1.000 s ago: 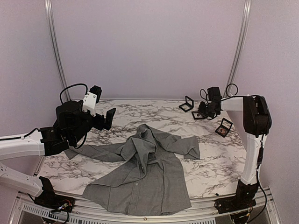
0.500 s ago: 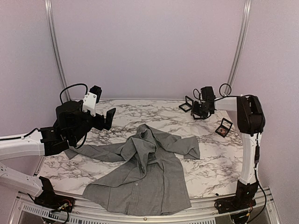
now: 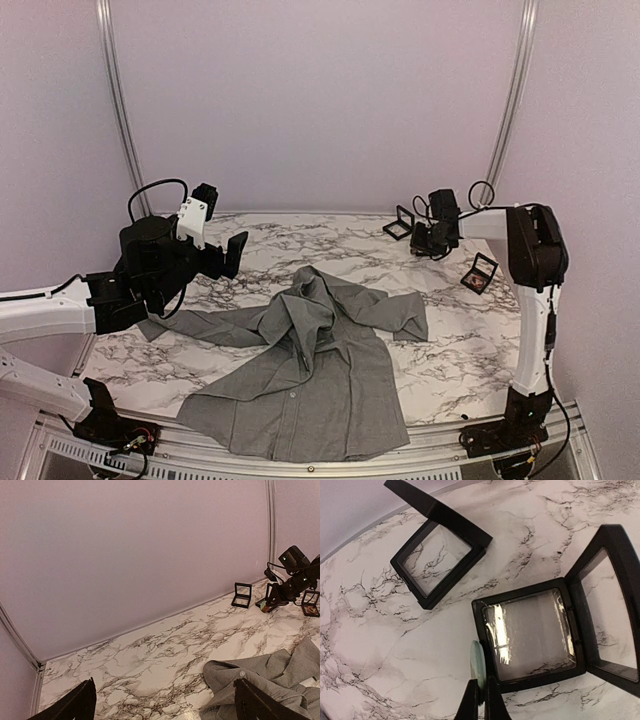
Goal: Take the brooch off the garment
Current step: Adjust the brooch box at the corner of the board.
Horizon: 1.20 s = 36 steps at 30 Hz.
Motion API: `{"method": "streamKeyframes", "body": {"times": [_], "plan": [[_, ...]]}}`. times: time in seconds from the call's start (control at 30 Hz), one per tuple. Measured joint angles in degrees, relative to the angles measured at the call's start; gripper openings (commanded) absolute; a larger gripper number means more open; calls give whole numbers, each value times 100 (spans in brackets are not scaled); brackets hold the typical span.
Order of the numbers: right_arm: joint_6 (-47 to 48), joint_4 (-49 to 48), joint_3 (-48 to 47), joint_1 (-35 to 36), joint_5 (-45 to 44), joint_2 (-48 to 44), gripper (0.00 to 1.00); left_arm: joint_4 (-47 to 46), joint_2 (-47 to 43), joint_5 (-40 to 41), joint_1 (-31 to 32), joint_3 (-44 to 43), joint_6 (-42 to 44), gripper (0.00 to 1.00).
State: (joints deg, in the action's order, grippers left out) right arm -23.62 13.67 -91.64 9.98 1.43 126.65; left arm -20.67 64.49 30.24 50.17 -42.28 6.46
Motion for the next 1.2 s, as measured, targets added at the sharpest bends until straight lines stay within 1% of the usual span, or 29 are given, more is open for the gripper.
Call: {"method": "streamKeyframes", "body": {"times": [0.33, 0.67, 0.8, 1.03, 1.2], "plan": [[15, -79, 704, -170, -155, -485, 0, 0, 0, -4, 0, 0, 0, 99], [11, -74, 1252, -739, -136, -903, 0, -2, 55, -31, 0, 0, -2, 99], [-35, -94, 1276, -850, 66, -955, 0, -2, 72, -35, 0, 0, 0, 99], [-232, -240, 1259, -833, 466, -968, 0, -2, 101, -52, 0, 0, 2, 99], [-431, -413, 1075, -841, 632, -946, 0, -2, 101, -70, -7, 0, 2, 99]]}}
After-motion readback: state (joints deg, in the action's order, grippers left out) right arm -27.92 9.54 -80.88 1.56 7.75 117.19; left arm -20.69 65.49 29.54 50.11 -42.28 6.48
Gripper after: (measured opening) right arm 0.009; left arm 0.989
